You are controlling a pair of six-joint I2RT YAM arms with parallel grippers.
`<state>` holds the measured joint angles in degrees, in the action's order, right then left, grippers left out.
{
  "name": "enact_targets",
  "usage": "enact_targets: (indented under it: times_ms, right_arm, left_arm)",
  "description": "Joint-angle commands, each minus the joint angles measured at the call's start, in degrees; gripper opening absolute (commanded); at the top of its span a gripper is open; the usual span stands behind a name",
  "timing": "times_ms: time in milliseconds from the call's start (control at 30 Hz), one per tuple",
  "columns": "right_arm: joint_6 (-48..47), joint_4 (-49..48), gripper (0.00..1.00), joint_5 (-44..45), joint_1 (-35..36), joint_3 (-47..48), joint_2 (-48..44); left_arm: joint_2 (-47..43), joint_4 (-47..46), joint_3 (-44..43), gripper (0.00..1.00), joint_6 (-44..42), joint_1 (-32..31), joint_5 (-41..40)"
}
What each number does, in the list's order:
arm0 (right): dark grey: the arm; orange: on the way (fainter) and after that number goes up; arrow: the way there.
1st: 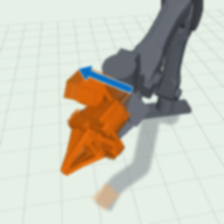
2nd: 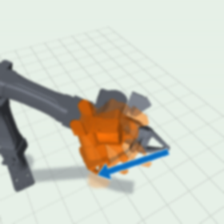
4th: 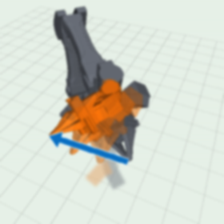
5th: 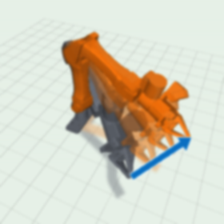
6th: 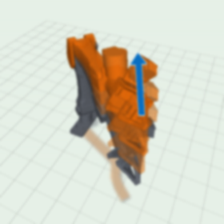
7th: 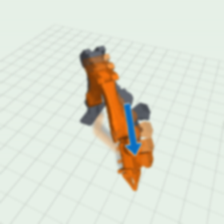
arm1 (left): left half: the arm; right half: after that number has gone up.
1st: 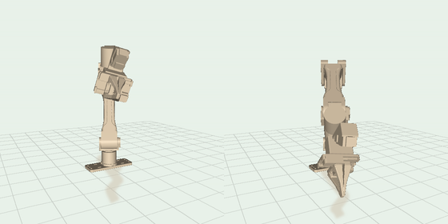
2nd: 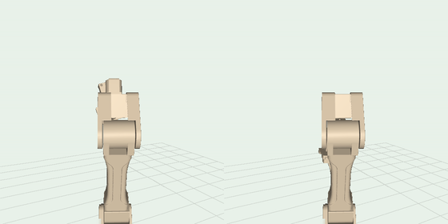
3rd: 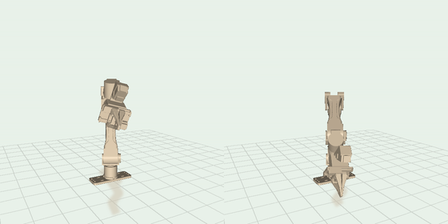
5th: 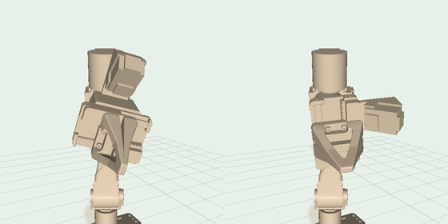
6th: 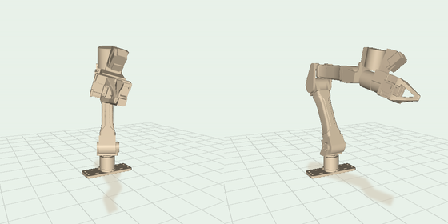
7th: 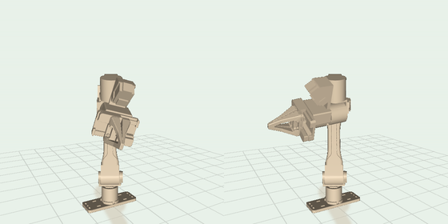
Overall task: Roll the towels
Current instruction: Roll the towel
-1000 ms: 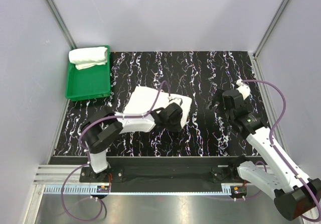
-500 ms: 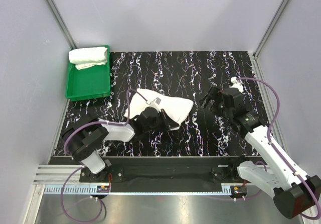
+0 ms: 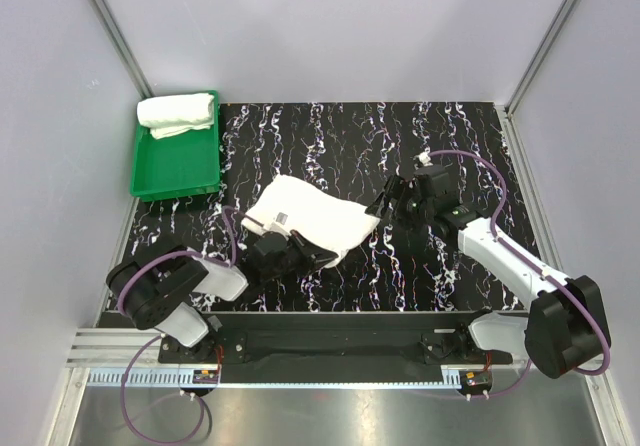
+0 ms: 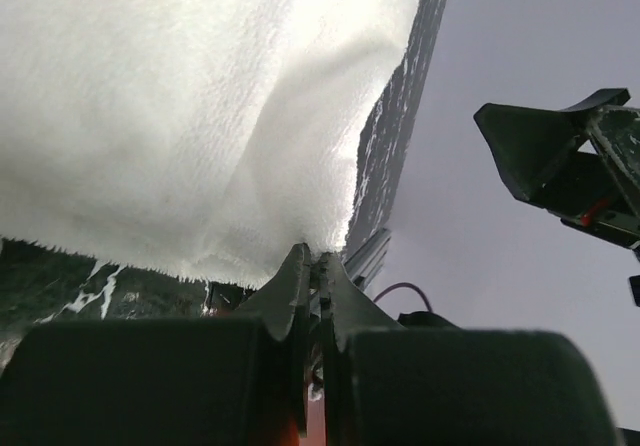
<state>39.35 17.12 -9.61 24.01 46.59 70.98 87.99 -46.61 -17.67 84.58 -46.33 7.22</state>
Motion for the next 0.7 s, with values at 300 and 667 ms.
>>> enact_targets:
  times_ms: [300, 667]
  right_arm:
    - [0.64, -11.76, 0.44, -12.19, 1.03, 3.41, 11.10]
    - [-7.88, -0.52, 0.30, -7.64, 2.45, 18.44, 32.00]
  left_arm:
    - [9.30, -27.38, 5.10, 0.00, 11.75, 2.03, 1.30]
    - [9.49, -29.24, 6.68, 0.00, 11.84, 2.20, 0.42]
